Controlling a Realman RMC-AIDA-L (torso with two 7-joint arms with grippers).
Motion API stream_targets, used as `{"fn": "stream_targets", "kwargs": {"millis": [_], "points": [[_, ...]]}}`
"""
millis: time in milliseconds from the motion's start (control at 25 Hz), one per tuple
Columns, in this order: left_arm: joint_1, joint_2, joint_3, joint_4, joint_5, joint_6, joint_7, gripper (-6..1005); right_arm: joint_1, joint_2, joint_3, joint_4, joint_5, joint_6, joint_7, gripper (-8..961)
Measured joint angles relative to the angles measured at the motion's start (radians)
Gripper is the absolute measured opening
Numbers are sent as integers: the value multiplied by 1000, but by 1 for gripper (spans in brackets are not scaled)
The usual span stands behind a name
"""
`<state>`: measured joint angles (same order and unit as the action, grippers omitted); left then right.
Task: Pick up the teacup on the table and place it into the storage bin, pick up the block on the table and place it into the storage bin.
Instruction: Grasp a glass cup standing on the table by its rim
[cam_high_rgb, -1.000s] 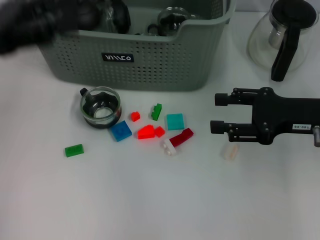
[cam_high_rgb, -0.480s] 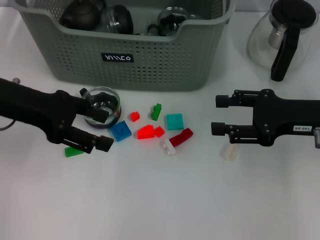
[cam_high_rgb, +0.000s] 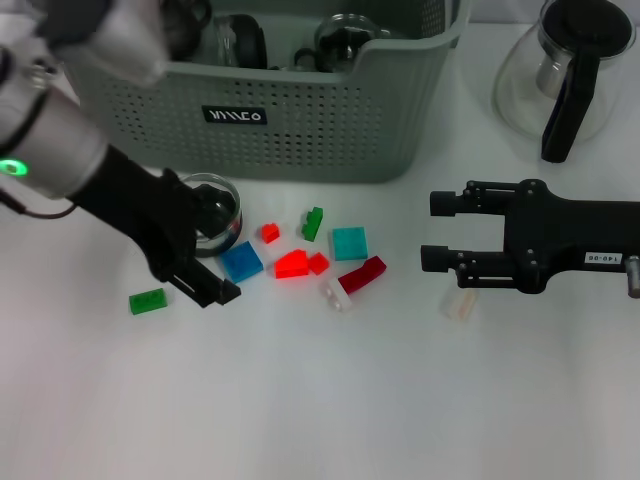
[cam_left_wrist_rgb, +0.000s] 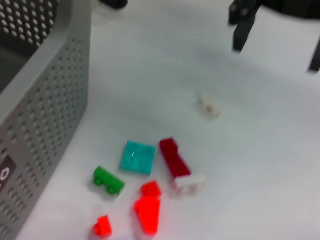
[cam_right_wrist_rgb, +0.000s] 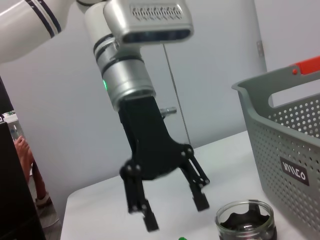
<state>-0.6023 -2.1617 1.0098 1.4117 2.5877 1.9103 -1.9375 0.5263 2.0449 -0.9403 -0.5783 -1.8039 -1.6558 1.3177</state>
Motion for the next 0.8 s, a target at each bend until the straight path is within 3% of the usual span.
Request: {"fn": "stream_targets", "kwargs": {"millis": [280,480,800], "points": [[24,-8,200,0,49,-182,-41,820,1,0,3,0,0,-1,0,743],[27,-8,269,-10,88,-259,-75,810,2,0,2,0,0,1,0,743],[27,-6,299,-61,151,-305,-99,795,6,1,1,0,0,-1,0,741]]}}
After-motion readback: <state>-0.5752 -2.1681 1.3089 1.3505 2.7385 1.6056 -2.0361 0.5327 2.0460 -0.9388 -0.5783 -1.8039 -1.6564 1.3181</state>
